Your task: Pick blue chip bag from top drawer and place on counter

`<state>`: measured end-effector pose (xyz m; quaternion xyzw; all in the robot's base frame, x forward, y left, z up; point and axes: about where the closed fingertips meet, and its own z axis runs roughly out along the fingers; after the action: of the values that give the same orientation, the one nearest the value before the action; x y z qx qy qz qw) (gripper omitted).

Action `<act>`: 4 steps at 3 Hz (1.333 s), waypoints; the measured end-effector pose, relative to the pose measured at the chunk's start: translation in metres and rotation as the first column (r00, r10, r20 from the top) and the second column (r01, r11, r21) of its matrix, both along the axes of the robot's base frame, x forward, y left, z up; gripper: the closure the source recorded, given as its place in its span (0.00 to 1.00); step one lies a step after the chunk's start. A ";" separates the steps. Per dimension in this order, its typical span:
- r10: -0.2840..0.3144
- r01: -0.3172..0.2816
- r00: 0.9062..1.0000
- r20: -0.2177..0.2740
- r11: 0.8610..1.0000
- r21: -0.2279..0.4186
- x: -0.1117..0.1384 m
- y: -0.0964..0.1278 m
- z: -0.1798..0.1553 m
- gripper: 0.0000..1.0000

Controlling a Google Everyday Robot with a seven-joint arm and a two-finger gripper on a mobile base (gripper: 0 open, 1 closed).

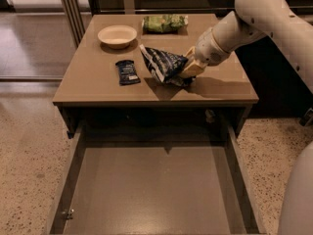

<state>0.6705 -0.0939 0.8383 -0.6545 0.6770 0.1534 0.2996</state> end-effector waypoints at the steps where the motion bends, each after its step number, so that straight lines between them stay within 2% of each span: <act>1: 0.000 0.000 1.000 0.000 1.000 0.000 0.000 0.000 0.000 0.58; 3: 0.000 0.000 1.000 0.000 1.000 0.000 0.000 0.000 0.000 0.11; 4: 0.000 0.000 1.000 0.000 1.000 0.000 0.000 0.000 0.000 0.00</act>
Offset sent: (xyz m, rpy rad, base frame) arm 0.0000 0.0000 0.0000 0.0000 0.0000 0.0000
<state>0.6705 -0.0937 0.8382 -0.6546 0.6769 0.1535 0.2994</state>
